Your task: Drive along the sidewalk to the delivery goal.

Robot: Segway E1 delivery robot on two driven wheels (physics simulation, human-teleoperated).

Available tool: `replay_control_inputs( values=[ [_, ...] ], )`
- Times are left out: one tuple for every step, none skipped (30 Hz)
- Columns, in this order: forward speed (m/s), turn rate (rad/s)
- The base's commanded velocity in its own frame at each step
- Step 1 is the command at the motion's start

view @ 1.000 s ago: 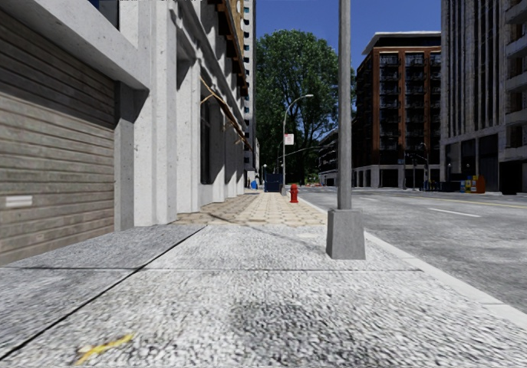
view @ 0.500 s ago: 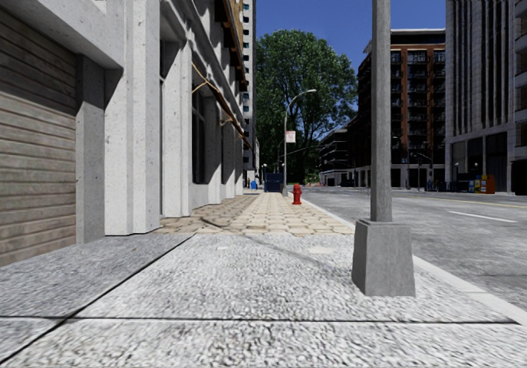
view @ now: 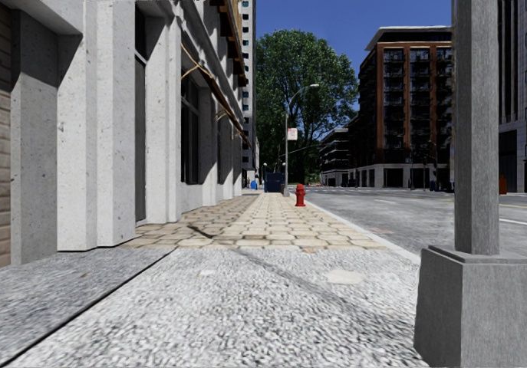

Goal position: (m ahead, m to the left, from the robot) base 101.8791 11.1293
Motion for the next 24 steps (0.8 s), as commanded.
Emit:
replay_control_inputs(
  values=[
    [2.0, 0.0],
    [2.0, 0.0],
    [2.0, 0.0],
    [2.0, 0.0],
    [2.0, 0.0],
    [2.0, 0.0],
    [2.0, 0.0],
    [2.0, 0.0],
    [2.0, 0.0],
    [2.0, 0.0],
    [2.0, 0.0],
    [2.0, 0.0],
    [2.0, 0.0],
    [2.0, 0.0],
    [2.0, 0.0],
    [2.0, 0.0],
    [2.0, 0.0],
    [2.0, 0.0],
    [2.0, 0.0],
    [2.0, 0.0],
    [2.0, 0.0],
    [2.0, 0.0],
    [2.0, 0.0],
    [2.0, 0.0]
  ],
)
